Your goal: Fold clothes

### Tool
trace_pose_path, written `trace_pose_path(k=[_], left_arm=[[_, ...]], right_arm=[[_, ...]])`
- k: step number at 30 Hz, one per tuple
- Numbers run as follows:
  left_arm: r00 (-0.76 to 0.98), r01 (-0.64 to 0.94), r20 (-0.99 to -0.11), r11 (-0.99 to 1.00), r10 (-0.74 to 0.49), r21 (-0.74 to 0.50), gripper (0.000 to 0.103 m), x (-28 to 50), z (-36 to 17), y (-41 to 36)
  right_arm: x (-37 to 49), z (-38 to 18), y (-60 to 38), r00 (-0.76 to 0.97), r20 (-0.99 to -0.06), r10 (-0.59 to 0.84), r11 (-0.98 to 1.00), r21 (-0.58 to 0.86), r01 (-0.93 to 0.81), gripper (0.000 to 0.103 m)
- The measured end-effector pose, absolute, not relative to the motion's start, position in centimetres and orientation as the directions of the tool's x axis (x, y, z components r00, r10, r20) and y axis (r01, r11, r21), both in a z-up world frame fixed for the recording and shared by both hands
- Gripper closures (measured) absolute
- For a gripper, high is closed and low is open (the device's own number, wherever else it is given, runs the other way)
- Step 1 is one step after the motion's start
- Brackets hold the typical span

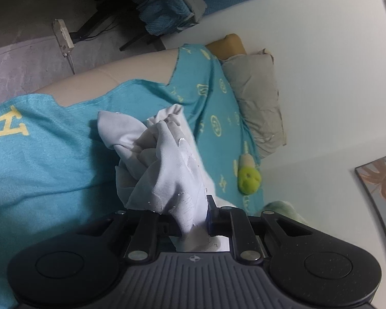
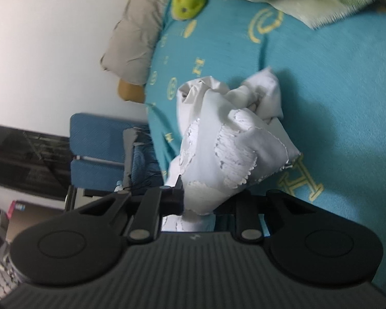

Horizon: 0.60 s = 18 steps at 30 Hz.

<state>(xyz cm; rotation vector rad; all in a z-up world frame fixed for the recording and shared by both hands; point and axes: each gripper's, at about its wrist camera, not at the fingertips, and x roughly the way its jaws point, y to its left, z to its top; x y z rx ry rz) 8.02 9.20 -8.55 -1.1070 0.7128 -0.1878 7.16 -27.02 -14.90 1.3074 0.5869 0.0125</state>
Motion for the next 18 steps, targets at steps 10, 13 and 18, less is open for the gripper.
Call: trace_pose_path(k=[10, 13, 18], left_arm=[[0.73, -0.122, -0.42, 0.502, -0.539, -0.856, 0.087, 2.9, 1.4, 7.4], [0.716, -0.08, -0.419, 0.53, -0.559, -0.844, 0.087, 1.4, 5.0, 5.5], [0.69, -0.02, -0.392, 0.525, -0.608, -0.851, 0.087, 1.4, 9.8, 0.8]], right_arm=[[-1.2, -8.9, -28.0, 0.91, -0.311, 0.274, 0.322, 0.921, 0.217, 0.082], [-4.1, -6.6, -29.0, 0.93, -0.271, 0.248, 0.324, 0.928, 0.184, 0.082], [-6.0, -1.8, -33.1, 0.959, -0.205, 0.197, 0.352, 0.927, 0.126, 0.083]])
